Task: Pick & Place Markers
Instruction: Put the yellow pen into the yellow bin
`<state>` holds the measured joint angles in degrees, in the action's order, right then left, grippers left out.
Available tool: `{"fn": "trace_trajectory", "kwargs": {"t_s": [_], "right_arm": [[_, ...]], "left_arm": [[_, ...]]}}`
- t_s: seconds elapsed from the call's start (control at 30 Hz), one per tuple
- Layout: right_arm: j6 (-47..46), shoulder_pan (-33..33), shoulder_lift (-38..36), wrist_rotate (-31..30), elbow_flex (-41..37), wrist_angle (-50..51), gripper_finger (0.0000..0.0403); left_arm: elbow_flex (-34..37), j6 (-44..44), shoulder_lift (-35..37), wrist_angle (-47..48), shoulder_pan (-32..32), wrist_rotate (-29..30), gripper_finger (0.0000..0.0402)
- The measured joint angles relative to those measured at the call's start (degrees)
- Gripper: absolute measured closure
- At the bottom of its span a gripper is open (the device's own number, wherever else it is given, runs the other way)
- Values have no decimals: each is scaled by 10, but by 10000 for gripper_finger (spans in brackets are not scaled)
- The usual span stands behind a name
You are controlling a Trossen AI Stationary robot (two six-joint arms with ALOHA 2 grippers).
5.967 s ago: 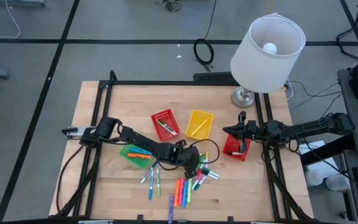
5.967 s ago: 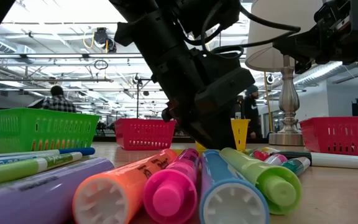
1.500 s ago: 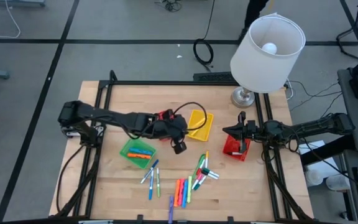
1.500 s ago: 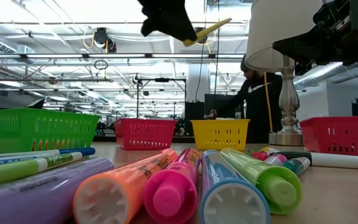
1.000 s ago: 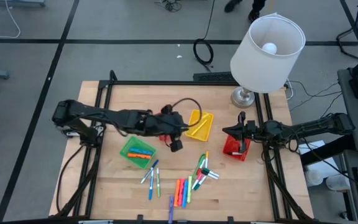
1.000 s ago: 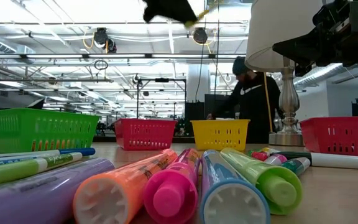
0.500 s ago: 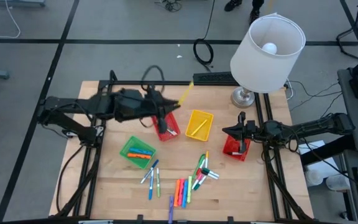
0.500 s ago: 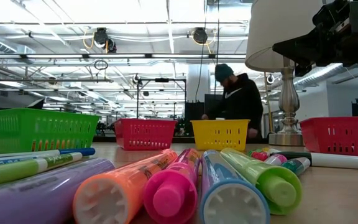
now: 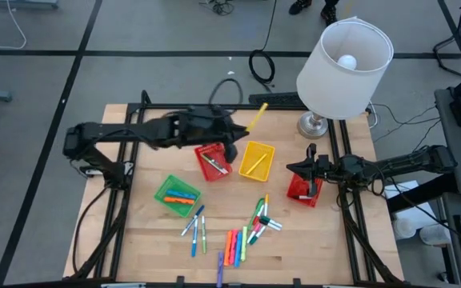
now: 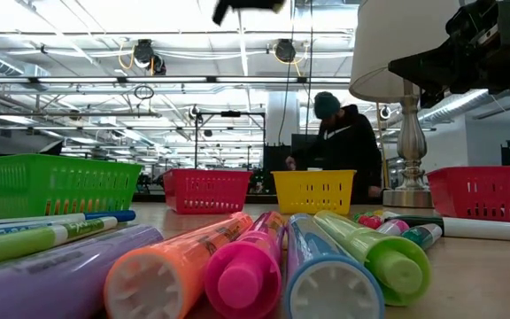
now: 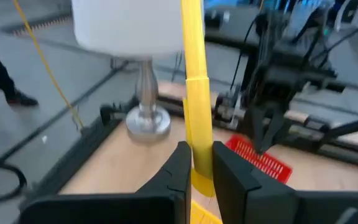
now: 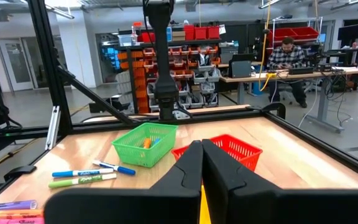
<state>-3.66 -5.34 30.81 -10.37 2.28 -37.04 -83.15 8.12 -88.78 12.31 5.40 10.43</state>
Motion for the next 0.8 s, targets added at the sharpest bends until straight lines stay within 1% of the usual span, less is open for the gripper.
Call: {"fn": "trace_trajectory", "kwargs": {"t_s": [0.43,0.57,0.8], "right_arm": [[0,0,0,0,0,0,403],[0,0,0,0,0,0,403],[0,0,0,0,0,0,403]], "left_arm": [[0,45,-170,-22,24,-78,359],[0,61,-217,-29,24,-89,359],[0,90,-275,-27,21,-89,359]]}}
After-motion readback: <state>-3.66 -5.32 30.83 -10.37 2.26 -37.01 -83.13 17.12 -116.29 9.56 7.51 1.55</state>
